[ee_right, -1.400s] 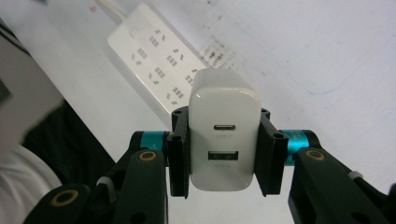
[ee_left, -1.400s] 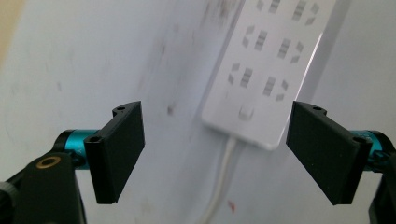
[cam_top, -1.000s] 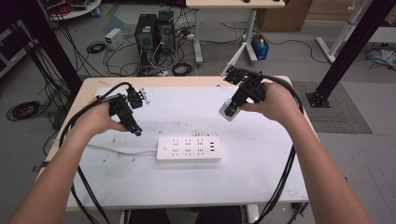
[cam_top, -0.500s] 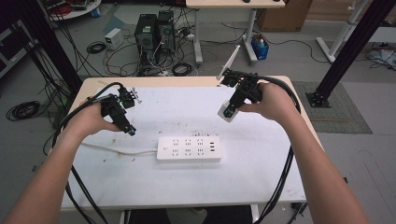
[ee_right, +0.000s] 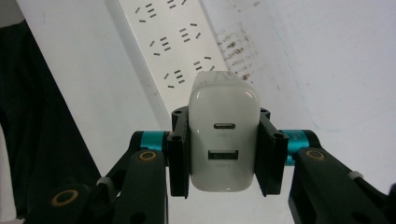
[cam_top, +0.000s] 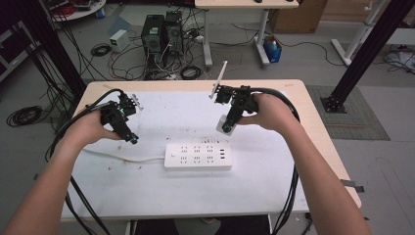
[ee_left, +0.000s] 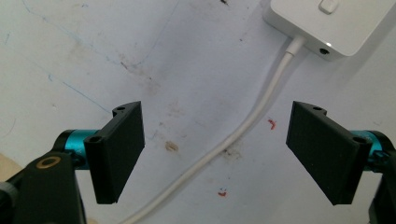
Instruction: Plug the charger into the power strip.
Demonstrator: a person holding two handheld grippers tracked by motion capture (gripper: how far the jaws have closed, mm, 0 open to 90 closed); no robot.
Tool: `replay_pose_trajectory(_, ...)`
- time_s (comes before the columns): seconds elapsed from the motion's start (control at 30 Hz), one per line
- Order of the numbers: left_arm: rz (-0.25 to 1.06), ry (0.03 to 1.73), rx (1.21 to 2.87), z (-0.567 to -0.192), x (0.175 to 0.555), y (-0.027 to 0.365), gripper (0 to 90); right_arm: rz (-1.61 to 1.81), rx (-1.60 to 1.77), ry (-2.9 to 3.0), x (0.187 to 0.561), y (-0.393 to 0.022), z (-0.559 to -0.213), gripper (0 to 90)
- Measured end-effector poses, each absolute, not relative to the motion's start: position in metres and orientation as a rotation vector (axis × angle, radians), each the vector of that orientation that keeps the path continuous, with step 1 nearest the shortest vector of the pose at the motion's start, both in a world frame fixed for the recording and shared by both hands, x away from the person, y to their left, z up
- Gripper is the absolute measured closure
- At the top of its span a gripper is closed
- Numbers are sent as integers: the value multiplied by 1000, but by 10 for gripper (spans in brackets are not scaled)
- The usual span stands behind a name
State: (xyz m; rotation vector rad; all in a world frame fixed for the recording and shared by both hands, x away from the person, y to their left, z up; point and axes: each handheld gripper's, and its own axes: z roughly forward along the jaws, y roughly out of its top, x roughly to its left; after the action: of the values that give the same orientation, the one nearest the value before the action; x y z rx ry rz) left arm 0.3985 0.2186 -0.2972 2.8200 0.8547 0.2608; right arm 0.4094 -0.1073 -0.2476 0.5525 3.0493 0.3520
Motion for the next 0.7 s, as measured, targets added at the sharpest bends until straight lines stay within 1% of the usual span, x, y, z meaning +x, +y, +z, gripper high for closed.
replay_pose_trajectory(0.07,262,853,2822,-298,398,220,194,352,552,3049,409,-107,-248,623)
replay_pose_trajectory(0.1,259,856,2819,-300,395,222,194,315,504,3066,411,-96,-259,623)
replay_pose_trajectory(0.23,264,859,2815,-302,392,226,194,271,434,3077,412,-86,-272,623)
replay_pose_trajectory(0.27,263,864,2813,-302,391,227,194,246,384,3096,413,-78,-282,623)
replay_pose_trajectory(0.3,266,861,2811,-303,390,228,194,246,384,3096,413,-78,-282,623)
replay_pose_trajectory(0.4,260,865,2811,-305,388,233,194,206,287,3110,413,-66,-299,623)
replay_pose_trajectory(0.47,261,867,2808,-306,387,234,194,206,287,3110,413,-66,-299,623)
replay_pose_trajectory(0.5,259,867,2801,-308,383,237,194,155,186,3113,414,-57,-314,622)
replay_pose_trajectory(0.7,269,871,2799,-309,378,241,194,102,87,3115,414,-49,-332,622)
